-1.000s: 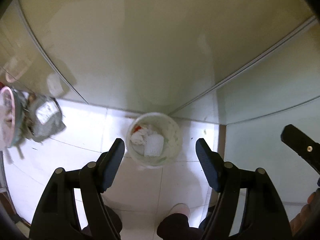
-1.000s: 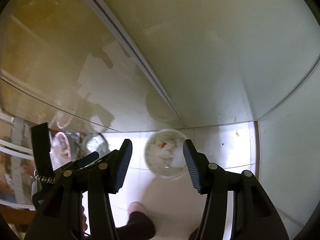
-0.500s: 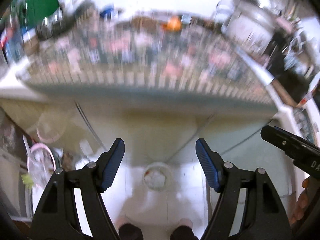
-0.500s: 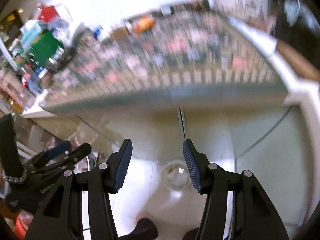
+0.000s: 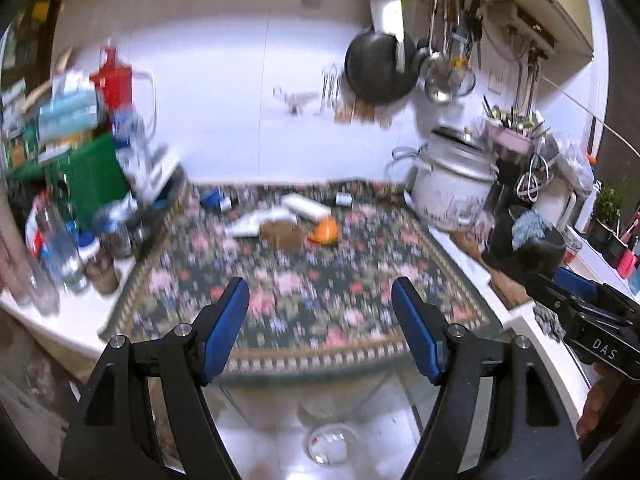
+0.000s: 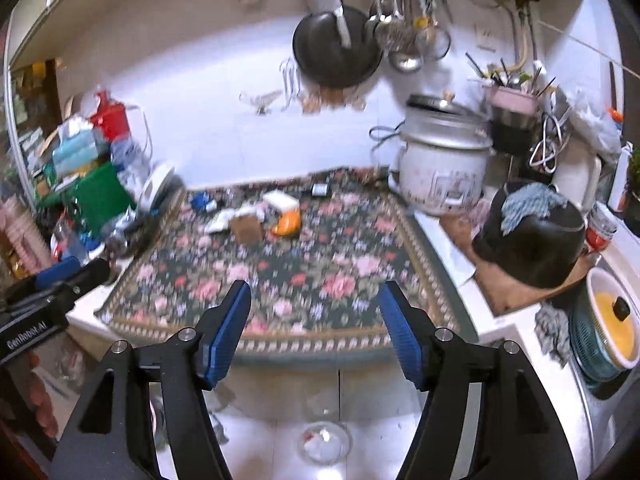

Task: Collect trash
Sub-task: 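Raise both tools back up toward the counter, then grasp the orange peel with the right tool while the left tool grasps the cardboard piece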

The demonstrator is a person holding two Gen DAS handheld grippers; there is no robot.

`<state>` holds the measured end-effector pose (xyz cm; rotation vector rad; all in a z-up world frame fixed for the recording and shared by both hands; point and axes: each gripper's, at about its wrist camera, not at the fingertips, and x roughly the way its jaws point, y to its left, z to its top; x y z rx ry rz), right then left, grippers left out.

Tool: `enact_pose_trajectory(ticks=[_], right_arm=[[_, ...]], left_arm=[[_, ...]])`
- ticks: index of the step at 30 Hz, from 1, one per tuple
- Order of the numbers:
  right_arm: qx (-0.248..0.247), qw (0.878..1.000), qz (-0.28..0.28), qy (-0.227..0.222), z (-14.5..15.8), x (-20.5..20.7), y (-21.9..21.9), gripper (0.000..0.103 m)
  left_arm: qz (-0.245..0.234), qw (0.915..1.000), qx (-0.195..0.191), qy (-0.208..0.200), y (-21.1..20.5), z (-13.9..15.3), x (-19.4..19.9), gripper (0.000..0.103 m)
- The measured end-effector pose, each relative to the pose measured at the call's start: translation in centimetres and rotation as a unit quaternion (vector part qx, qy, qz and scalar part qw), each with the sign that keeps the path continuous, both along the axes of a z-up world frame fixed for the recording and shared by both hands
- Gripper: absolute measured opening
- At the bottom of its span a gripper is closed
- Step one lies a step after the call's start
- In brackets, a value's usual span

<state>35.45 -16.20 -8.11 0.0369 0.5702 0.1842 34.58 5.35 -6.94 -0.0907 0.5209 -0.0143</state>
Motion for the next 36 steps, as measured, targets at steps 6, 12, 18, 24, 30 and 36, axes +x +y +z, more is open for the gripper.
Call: enact_pose_trajectory(ticks=[6,12,18,24,30,36], right_arm=[[-0.022,0.999,0.001,-0.039,1.9,3.0,-1.9,0.063],[-0.015,0.998,0.042,-0.033,2.5,8.8,-4.4,0.063],[-0.033,0.995,0.092,-0.008,2.0,14.2,-6.3,0.063],[-0.017,0.99,0.141,0.025,0.6,18.8,-6.6,0.063],[0.008,0.985,0.16,0.071,-1.6,23.5,-4.6,0.063],[0.023,0.981,0.156,0.113,-4.3,27.8,-0.9,0.063]], left_arm=[[0.004,0.9994,0.007,-0.033,-1.3,2.2,3.1,0.073],[0.051,0.9984,0.004,-0.024,-4.0,2.2,7.8,0.073],[0.088,0.9953,-0.034,0.021,-5.4,0.7,13.5,0.073],[0.131,0.9881,-0.054,0.059,-4.7,-1.1,17.5,0.076],[0.165,0.981,-0.044,0.091,-2.1,-2.5,20.7,0.077],[0.165,0.978,-0.046,0.12,2.1,-5.7,25.6,0.077]])
